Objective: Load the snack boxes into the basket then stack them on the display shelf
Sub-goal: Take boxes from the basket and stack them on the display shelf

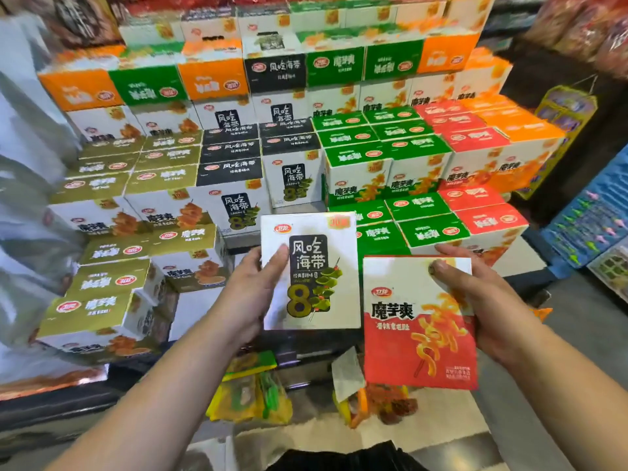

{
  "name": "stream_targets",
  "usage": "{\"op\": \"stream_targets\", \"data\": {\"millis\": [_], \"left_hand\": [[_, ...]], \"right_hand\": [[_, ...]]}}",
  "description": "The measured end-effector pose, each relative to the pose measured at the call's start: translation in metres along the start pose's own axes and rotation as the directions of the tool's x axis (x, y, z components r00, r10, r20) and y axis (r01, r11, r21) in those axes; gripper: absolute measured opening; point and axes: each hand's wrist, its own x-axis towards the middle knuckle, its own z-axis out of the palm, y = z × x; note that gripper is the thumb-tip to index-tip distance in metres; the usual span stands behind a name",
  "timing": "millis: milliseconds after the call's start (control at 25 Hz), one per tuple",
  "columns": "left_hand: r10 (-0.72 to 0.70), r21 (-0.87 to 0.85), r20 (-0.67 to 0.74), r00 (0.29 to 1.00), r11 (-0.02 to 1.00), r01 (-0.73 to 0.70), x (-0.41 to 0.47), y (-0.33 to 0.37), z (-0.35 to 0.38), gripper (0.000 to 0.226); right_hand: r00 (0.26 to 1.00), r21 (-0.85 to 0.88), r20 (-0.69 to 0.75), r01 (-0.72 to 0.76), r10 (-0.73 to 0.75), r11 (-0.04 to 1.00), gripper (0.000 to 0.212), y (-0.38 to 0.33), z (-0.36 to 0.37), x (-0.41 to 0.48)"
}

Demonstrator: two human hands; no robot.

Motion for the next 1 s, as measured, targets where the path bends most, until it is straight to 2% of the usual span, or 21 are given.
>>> {"op": "stream_targets", "data": {"millis": [160,360,480,560,720,840,920,1000], "left_hand": [[0.060,-0.132,0.029,0.998,0.990,-0.056,0.021,0.024,0.007,0.064],[0.131,-0.024,-0.022,0.991,0.991,-0.132,0.058,0.055,-0.002,0.055],[0.171,0.057,-0.030,0.985,0.984,-0.169,0.081,0.076,-0.013,0.056],[0.236,0.174,-0.031,0.971,0.958,-0.227,0.094,0.090,-0.019,0.060],[0.324,0.270,0.084,0.942,0.903,-0.334,0.116,0.112,-0.029,0.080],[0.345,0.339,0.164,0.924,0.860,-0.381,0.130,0.119,-0.030,0.068],[0.364,0.384,0.196,0.910,0.826,-0.413,0.135,0.120,-0.028,0.062],[0.394,0.472,0.245,0.886,0.750,-0.464,0.141,0.120,-0.028,0.064]], "right_hand": [[0.996,-0.015,0.085,-0.013,0.015,1.000,0.047,-0.019,-0.011,0.007],[0.983,-0.034,0.170,-0.064,0.069,0.997,0.072,-0.028,-0.014,0.013],[0.985,0.008,0.162,-0.059,0.057,0.998,0.056,-0.033,-0.007,0.022],[0.988,0.033,0.149,-0.045,0.039,0.998,0.064,-0.033,0.003,0.030],[0.995,0.077,0.101,0.000,-0.008,0.997,0.044,-0.035,0.026,0.046],[0.997,0.073,0.075,0.010,-0.015,0.997,0.045,-0.035,0.041,0.056],[0.997,0.078,0.065,0.026,-0.031,0.997,0.052,-0.034,0.048,0.062],[0.997,0.089,0.067,0.018,-0.024,0.996,0.079,-0.030,0.052,0.067]]}}
